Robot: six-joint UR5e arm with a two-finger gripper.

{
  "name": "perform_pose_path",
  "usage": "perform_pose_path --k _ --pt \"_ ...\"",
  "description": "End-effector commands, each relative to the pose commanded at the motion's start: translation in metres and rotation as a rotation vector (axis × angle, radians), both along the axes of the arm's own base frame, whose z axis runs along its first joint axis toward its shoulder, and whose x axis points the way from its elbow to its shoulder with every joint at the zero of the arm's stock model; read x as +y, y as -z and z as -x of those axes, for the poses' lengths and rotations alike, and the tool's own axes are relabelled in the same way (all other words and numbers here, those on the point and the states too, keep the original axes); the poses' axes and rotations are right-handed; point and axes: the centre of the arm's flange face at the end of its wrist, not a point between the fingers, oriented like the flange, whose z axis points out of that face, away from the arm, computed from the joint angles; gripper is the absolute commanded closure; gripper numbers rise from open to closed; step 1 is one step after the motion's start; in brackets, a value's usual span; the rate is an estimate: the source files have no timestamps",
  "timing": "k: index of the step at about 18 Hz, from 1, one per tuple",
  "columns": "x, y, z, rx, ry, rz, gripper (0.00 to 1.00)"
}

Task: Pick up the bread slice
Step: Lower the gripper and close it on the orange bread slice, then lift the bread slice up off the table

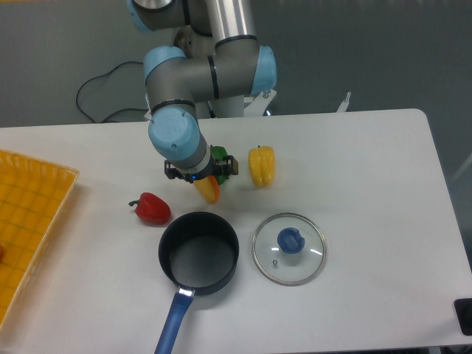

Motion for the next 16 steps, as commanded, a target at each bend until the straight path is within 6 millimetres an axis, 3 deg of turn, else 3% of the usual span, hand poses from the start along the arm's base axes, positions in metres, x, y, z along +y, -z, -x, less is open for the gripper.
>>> perform_pose_path --k 6,13,14,16 --pt "-0.0045 0.0087 -0.0048 -0.013 0.001 0.013 0.05" --pt "-0.0014 0.0063 -0.0090 -0.016 0.018 0.009 0.48" --pt "-0.0012 0.0056 -0.0084 -0.012 0.019 0.010 0.59" --pt "0.0000 0.0034 -0.0078 -0.014 0.018 0.007 0.64"
